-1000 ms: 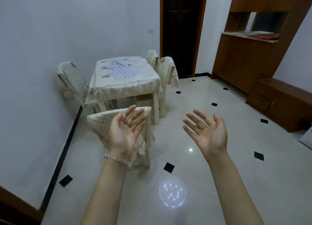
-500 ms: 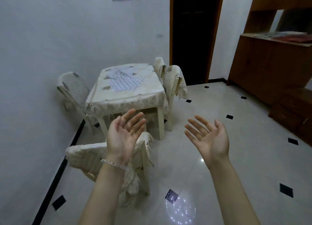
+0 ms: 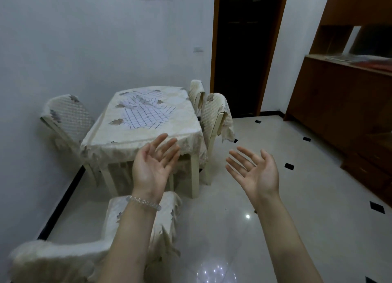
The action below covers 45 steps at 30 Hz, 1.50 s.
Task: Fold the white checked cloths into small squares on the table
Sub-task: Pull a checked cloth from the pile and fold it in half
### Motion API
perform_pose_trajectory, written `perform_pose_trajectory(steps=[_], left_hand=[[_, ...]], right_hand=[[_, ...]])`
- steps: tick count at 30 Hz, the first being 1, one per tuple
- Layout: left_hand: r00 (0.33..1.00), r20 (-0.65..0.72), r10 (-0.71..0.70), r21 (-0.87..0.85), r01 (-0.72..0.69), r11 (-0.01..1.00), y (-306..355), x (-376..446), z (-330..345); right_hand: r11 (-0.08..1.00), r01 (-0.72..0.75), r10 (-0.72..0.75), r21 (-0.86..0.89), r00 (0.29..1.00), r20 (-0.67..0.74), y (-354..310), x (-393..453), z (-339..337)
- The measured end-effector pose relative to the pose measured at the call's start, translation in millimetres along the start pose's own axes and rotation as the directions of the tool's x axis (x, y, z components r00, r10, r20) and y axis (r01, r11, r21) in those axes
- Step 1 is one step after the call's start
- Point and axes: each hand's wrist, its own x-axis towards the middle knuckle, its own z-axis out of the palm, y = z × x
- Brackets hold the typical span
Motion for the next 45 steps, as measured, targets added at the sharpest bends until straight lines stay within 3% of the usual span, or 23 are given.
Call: perform_pose_trajectory(steps=[9, 16, 30, 37, 45], left_hand=[[0.998, 0.052, 0.039, 0.019, -0.04, 0.999, 3.4, 160.6, 42.5], [0.999, -0.043, -0.011, 0.031, 0.012, 0.999, -48.8, 265.1, 51.8], [0.936, -0.299, 0.186, 0.039, -0.183, 0.982, -98.8, 456.8, 112.5], [0.861, -0.449, 0.239, 0.065, -0.236, 0.97, -94.7, 509.6, 84.8], [0.821, -0.511, 0.254, 0.059, -0.261, 0.963, -75.5, 587.2, 26.5]], right_hand=[[0.998, 0.046, -0.047, 0.032, 0.998, 0.029, -34.5, 157.1, 49.2], [0.999, -0.024, 0.024, 0.034, 0.999, 0.021, -34.8, 279.3, 42.0], [0.969, -0.224, 0.242, -0.102, 0.942, 0.232, -69.1, 554.9, 81.5], [0.921, -0.359, 0.387, -0.148, 0.88, 0.273, -30.5, 633.1, 116.4], [0.887, -0.413, 0.458, -0.205, 0.838, 0.297, 31.3, 705.6, 177.9]])
